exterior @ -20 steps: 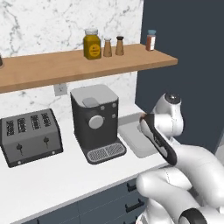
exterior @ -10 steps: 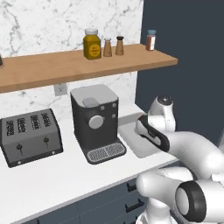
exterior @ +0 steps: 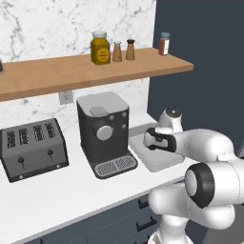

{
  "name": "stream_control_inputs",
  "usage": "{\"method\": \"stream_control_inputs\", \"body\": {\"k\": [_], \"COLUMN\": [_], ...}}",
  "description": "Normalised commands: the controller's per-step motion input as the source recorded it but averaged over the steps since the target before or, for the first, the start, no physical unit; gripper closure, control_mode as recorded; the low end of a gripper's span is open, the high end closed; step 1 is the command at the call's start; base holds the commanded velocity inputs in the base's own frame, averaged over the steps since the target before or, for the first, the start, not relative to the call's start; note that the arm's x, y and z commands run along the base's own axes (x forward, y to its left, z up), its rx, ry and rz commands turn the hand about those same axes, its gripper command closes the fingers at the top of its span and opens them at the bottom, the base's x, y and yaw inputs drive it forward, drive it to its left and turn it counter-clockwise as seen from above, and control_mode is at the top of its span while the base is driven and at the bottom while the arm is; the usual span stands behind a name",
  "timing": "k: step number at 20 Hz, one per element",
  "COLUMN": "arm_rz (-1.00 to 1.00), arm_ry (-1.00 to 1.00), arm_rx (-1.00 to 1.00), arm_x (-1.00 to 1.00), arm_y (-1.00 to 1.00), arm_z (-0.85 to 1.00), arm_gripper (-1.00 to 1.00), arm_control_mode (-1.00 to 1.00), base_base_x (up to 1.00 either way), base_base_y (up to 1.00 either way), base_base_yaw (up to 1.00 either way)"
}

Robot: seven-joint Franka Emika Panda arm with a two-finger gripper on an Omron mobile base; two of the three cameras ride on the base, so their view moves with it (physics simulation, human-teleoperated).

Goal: Place one mushroom and one steak in each tupperware on the nearby counter, to pack two identical lunches.

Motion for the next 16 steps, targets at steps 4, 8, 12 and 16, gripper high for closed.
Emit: {"method": "stream_control_inputs", "body": {"k": [4, 8, 12, 16], "arm_rz": [0.01, 0.01, 0.0, 0.0], "arm_ry": [0.0, 0.0, 0.0, 0.05], "arm_rx": [0.0, 0.0, 0.0, 0.0], "arm_x": [0.45, 0.4, 0.3, 0.02], "arm_y": [0.0, 0.0, 0.0, 0.0], "arm_z": [-0.26, -0.26, -0.25, -0.08], "arm_gripper": [1.0, 1.0, -1.0, -1.0], "arm_control_mode": [-1.0, -1.0, -1.0, -1.0], "base_base_x": [0.0, 0.0, 0.0, 0.0], "base_base_y": [0.0, 0.0, 0.0, 0.0], "base_base_yaw": [0.0, 0.0, 0.0, 0.0]}}
